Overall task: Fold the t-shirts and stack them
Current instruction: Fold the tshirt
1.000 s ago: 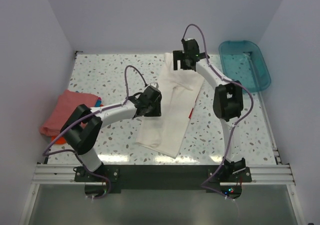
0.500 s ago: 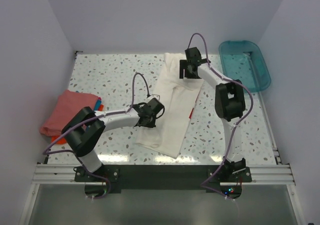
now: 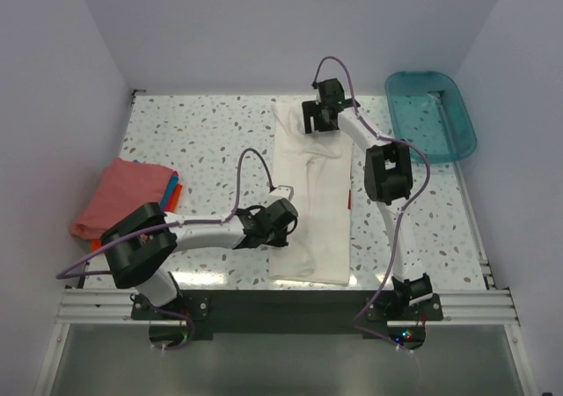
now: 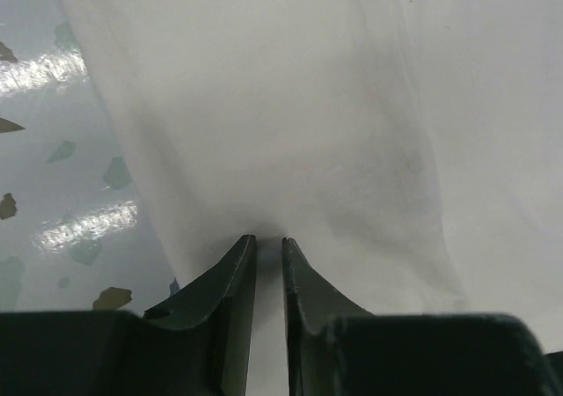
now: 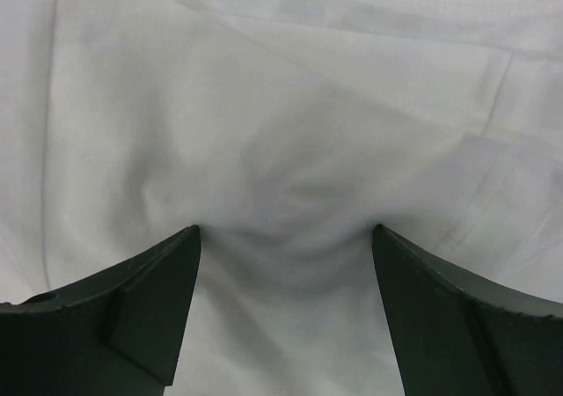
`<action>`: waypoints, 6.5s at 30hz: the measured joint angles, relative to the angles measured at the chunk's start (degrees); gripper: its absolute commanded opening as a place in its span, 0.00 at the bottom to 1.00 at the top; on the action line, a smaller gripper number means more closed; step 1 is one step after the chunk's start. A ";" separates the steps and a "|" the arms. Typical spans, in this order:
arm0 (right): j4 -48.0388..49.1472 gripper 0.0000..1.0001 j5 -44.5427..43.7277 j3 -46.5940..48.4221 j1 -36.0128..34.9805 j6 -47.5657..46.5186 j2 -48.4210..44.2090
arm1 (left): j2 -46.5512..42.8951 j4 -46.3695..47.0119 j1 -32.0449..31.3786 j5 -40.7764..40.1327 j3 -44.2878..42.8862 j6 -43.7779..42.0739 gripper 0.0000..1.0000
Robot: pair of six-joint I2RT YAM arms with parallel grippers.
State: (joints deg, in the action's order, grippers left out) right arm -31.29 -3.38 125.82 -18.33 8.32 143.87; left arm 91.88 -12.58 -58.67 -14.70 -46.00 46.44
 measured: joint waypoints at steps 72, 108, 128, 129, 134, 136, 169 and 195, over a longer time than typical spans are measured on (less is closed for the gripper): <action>-8.61 0.49 -2.67 -97.94 -43.34 46.12 -85.68 | -12.28 -13.75 -4.90 11.30 6.51 -4.42 0.06; -6.45 0.11 -1.57 -100.61 -43.45 49.13 -87.60 | -12.74 -12.37 -5.18 11.45 7.19 -0.92 0.40; -8.50 0.00 -1.57 -102.36 -43.52 50.82 -94.03 | -19.39 -12.28 -5.66 9.88 12.76 3.28 0.00; -8.59 0.00 -1.57 -102.51 -43.52 50.93 -94.55 | -19.98 -12.17 -5.66 9.94 13.51 3.72 0.00; -8.55 0.00 -1.36 -102.84 -43.54 51.23 -97.33 | -23.17 -10.29 -5.66 10.49 17.20 5.49 0.00; -8.57 0.00 -1.60 -102.64 -43.56 51.19 -98.99 | -24.35 -10.80 -5.66 10.36 17.57 5.55 0.00; 14.05 0.00 -4.87 -63.47 -1.09 25.70 -48.19 | 17.73 4.68 30.69 13.00 -26.58 -1.53 0.00; 14.86 0.13 -1.38 -56.26 -8.20 20.81 -44.78 | 14.64 6.54 23.06 14.56 -25.35 -6.64 0.00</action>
State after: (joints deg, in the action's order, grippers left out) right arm -16.43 -4.75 69.56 -26.52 29.12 99.09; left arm 106.52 -6.04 -35.62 -0.14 -71.35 39.79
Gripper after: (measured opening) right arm 0.152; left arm 0.014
